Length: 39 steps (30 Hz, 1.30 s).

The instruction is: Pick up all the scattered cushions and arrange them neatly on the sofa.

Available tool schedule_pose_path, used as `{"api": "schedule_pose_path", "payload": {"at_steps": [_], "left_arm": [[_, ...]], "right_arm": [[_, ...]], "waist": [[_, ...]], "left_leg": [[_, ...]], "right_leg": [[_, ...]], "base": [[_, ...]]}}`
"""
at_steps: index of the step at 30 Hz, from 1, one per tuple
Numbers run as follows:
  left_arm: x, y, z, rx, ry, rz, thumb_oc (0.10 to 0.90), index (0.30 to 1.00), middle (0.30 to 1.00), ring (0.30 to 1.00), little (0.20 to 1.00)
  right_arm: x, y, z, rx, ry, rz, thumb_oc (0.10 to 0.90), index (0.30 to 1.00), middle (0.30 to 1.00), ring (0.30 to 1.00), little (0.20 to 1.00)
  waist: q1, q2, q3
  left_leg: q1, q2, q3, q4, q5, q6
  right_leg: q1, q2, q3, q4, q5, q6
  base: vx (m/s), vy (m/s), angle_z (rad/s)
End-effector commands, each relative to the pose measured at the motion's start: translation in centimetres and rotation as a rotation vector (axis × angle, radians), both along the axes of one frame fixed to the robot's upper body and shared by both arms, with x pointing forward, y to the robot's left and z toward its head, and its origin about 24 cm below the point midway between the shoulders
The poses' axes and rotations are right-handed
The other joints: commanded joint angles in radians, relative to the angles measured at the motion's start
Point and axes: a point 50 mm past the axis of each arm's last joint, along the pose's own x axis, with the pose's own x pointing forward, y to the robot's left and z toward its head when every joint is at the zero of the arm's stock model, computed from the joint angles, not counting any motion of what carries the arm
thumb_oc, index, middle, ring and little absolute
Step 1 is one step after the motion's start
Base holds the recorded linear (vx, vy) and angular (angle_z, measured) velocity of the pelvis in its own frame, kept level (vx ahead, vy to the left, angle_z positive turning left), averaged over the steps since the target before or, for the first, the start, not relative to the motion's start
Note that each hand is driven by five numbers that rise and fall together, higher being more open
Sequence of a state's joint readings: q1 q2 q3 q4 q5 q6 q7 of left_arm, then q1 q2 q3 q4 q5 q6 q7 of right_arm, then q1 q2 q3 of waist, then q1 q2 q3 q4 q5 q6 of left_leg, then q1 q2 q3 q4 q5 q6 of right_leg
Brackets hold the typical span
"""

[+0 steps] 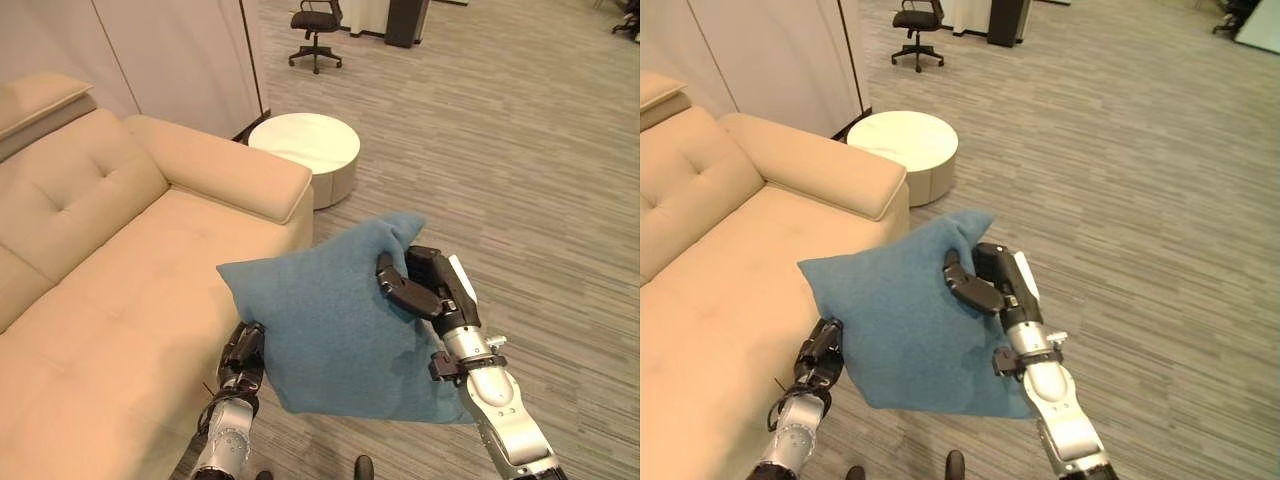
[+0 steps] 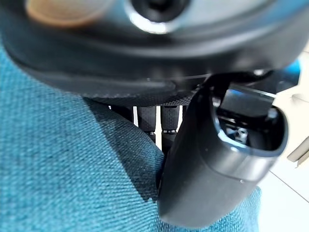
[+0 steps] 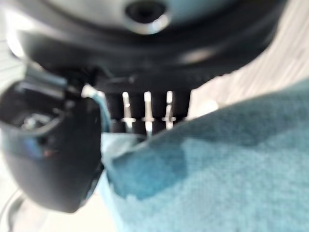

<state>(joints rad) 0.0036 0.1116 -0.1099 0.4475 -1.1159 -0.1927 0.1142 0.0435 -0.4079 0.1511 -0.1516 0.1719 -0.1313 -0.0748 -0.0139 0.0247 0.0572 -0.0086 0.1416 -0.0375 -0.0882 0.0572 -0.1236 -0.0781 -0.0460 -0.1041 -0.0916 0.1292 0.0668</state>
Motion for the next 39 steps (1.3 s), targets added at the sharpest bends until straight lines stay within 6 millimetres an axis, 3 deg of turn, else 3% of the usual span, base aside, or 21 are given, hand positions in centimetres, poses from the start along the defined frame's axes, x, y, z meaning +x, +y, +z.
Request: {"api": "schedule_pose_path", "payload": {"at_steps": [1,2,3,6,8,9,11,13,17,19,20,22,24,25,26,27,29,31,33,35,39], "left_arm": [[5.5,-3.3,9.2,0.072,-0.516,-0.208,0.400,0.300,0.300,0.300,0.300],[5.4,-2.9,9.5,0.089,-0.521,-0.199,0.400,0.300,0.300,0.300,0.300],[4.9,-0.6,10.0,0.154,-0.559,-0.139,0.400,0.300,0.300,0.300,0.300],[4.5,-0.8,10.5,0.232,-0.572,-0.188,0.400,0.300,0.300,0.300,0.300],[4.1,-0.7,11.0,0.305,-0.600,-0.218,0.400,0.300,0.300,0.300,0.300],[4.1,-0.7,11.0,0.305,-0.600,-0.219,0.400,0.300,0.300,0.300,0.300],[4.3,-0.9,11.4,0.331,-0.609,-0.221,0.400,0.300,0.300,0.300,0.300],[4.4,-1.1,11.7,0.379,-0.614,-0.233,0.400,0.300,0.300,0.300,0.300],[4.1,-1.5,11.7,0.463,-0.607,-0.290,0.400,0.300,0.300,0.300,0.300],[3.9,-1.9,11.3,0.469,-0.590,-0.316,0.400,0.300,0.300,0.300,0.300],[3.9,-2.4,10.9,0.472,-0.574,-0.336,0.400,0.300,0.300,0.300,0.300],[3.9,-2.5,10.7,0.474,-0.562,-0.342,0.400,0.300,0.300,0.300,0.300],[3.7,-2.4,10.4,0.504,-0.551,-0.357,0.400,0.300,0.300,0.300,0.300],[3.6,-2.4,9.8,0.526,-0.520,-0.377,0.400,0.300,0.300,0.300,0.300],[3.6,-2.4,9.9,0.526,-0.520,-0.376,0.400,0.300,0.300,0.300,0.300],[3.4,-2.4,9.4,0.536,-0.502,-0.392,0.400,0.300,0.300,0.300,0.300],[3.4,-2.2,9.1,0.525,-0.479,-0.386,0.400,0.300,0.300,0.300,0.300],[3.4,-2.2,8.9,0.531,-0.467,-0.399,0.400,0.300,0.300,0.300,0.300],[3.5,-2.3,8.9,0.554,-0.460,-0.406,0.400,0.300,0.300,0.300,0.300],[3.8,-2.4,9.2,0.565,-0.470,-0.412,0.400,0.300,0.300,0.300,0.300],[4.0,-2.8,9.4,0.569,-0.487,-0.434,0.400,0.300,0.300,0.300,0.300]], "right_arm": [[0.2,1.2,4.3,-0.031,-0.259,0.071,0.400,0.300,0.300,0.300,0.300],[0.4,0.7,4.0,-0.045,-0.232,0.056,0.400,0.300,0.300,0.300,0.300],[-1.2,-3.3,3.0,-0.046,-0.158,-0.014,0.400,0.300,0.300,0.300,0.300],[-1.4,-4.4,1.4,0.005,-0.090,-0.055,0.400,0.300,0.300,0.300,0.300],[-2.3,-4.9,-0.5,0.040,-0.002,-0.076,0.400,0.300,0.300,0.300,0.300],[-2.3,-5.0,-0.5,0.040,-0.002,-0.076,0.400,0.300,0.300,0.300,0.300],[-2.6,-5.6,-1.3,0.034,0.034,-0.114,0.400,0.300,0.300,0.300,0.300],[-2.7,-5.8,-1.6,0.047,0.042,-0.148,0.400,0.300,0.300,0.300,0.300],[-2.5,-6.1,-1.5,0.051,0.034,-0.182,0.400,0.300,0.300,0.300,0.300],[-2.4,-5.9,-1.4,0.053,0.027,-0.186,0.400,0.300,0.300,0.300,0.300],[-2.1,-5.7,-1.2,0.059,0.010,-0.197,0.400,0.300,0.300,0.300,0.300],[-1.8,-5.4,-1.0,0.060,-0.004,-0.201,0.400,0.300,0.300,0.300,0.300],[-1.3,-4.9,-0.9,0.053,-0.010,-0.180,0.400,0.300,0.300,0.300,0.300],[-0.6,-4.3,-1.0,0.044,-0.005,-0.160,0.400,0.300,0.300,0.300,0.300],[-0.5,-4.2,-1.0,0.044,-0.006,-0.159,0.400,0.300,0.300,0.300,0.300],[-0.2,-3.7,-1.2,0.035,0.006,-0.126,0.400,0.300,0.300,0.300,0.300],[0.3,-3.3,-1.8,0.032,0.033,-0.113,0.400,0.300,0.300,0.300,0.300],[0.7,-3.2,-1.8,-0.002,0.038,-0.099,0.400,0.300,0.300,0.300,0.300],[0.8,-3.3,-1.8,-0.019,0.042,-0.107,0.400,0.300,0.300,0.300,0.300],[0.6,-3.6,-1.8,-0.039,0.047,-0.117,0.400,0.300,0.300,0.300,0.300],[0.6,-4.1,-2.0,-0.050,0.061,-0.130,0.400,0.300,0.300,0.300,0.300]], "waist": [[0.013,-0.009,-0.098],[0.012,0.004,-0.095],[-0.004,0.015,-0.094],[-0.008,0.030,-0.085],[-0.012,0.052,-0.057],[-0.013,0.053,-0.057],[-0.008,0.055,-0.017],[-0.012,0.052,-0.001],[0.014,0.046,-0.002],[0.036,0.037,-0.008],[0.055,0.038,-0.012],[0.067,0.030,-0.011],[0.078,0.030,-0.029],[0.095,0.006,-0.047],[0.096,0.008,-0.049],[0.113,-0.018,-0.064],[0.133,-0.050,-0.063],[0.134,-0.049,-0.056],[0.121,-0.024,-0.049],[0.091,0.003,-0.037],[0.053,0.017,-0.030]], "left_leg": [[-0.003,-0.031,0.006,0.015,-0.069,0.020],[0.002,-0.026,0.001,0.024,-0.068,0.017],[0.008,-0.020,0.003,0.040,-0.071,0.013],[-0.007,-0.013,-0.003,0.098,-0.083,0.004],[-0.056,-0.009,-0.006,0.246,-0.076,-0.008],[-0.059,-0.008,-0.008,0.252,-0.079,-0.009],[-0.153,-0.008,-0.001,0.416,0.001,-0.022],[-0.201,0.006,0.074,0.485,0.015,0.006],[-0.302,-0.059,0.162,0.451,-0.045,0.044],[-0.349,-0.084,0.192,0.389,-0.028,0.047],[-0.375,-0.089,0.216,0.308,0.018,0.040],[-0.385,-0.092,0.226,0.282,0.035,0.036],[-0.340,-0.097,0.225,0.217,0.035,0.056],[-0.325,-0.115,0.207,0.230,0.025,0.071],[-0.328,-0.112,0.207,0.229,0.028,0.070],[-0.315,-0.122,0.204,0.243,-0.003,0.095],[-0.288,-0.140,0.215,0.257,-0.046,0.123],[-0.249,-0.147,0.219,0.259,-0.079,0.153],[-0.189,-0.148,0.192,0.246,-0.102,0.177],[-0.118,-0.152,0.150,0.222,-0.129,0.184],[-0.058,-0.160,0.093,0.221,-0.174,0.163]], "right_leg": [[0.062,-0.038,-0.015,0.056,-0.163,0.058],[0.064,-0.037,-0.018,0.074,-0.175,0.050],[0.068,-0.035,-0.016,0.092,-0.188,0.045],[0.065,-0.034,-0.012,0.112,-0.199,0.032],[0.075,-0.025,-0.006,0.116,-0.212,0.010],[0.076,-0.024,-0.008,0.115,-0.212,0.009],[0.099,-0.028,-0.020,0.116,-0.215,-0.009],[0.119,-0.032,-0.045,0.110,-0.225,-0.019],[0.154,-0.031,-0.053,0.088,-0.244,-0.017],[0.177,-0.019,-0.052,0.071,-0.254,-0.013],[0.207,0.005,-0.051,0.057,-0.264,-0.010],[0.221,0.007,-0.046,0.056,-0.272,-0.009],[0.243,0.014,-0.040,0.057,-0.286,0.002],[0.262,-0.003,-0.043,0.076,-0.306,0.012],[0.258,-0.001,-0.042,0.075,-0.303,0.011],[0.264,-0.021,-0.042,0.124,-0.311,0.025],[0.220,-0.065,-0.064,0.284,-0.244,0.074],[0.149,-0.109,-0.082,0.468,-0.128,0.130],[0.083,-0.132,-0.084,0.648,-0.041,0.135],[0.000,-0.167,-0.105,0.728,-0.051,0.112],[-0.064,-0.216,-0.129,0.600,-0.114,0.079]], "base": [[0.01,-0.116,0.01],[0.03,-0.212,0.05],[0.03,-0.157,0.09],[0.00,-0.135,0.11],[-0.02,-0.159,-0.02],[-0.03,-0.130,0.07],[-0.05,-0.106,0.07],[0.02,-0.118,0.26],[0.16,-0.067,0.29],[0.24,-0.019,0.29],[0.20,0.001,0.17],[0.30,0.030,0.00],[0.39,0.093,-0.22],[0.22,0.050,-0.41],[0.42,0.117,-0.44],[0.32,0.109,-0.38],[0.32,0.141,-0.19],[0.22,0.154,0.19],[0.34,0.168,0.28],[0.38,0.097,0.57],[0.35,-0.067,0.89]]}}
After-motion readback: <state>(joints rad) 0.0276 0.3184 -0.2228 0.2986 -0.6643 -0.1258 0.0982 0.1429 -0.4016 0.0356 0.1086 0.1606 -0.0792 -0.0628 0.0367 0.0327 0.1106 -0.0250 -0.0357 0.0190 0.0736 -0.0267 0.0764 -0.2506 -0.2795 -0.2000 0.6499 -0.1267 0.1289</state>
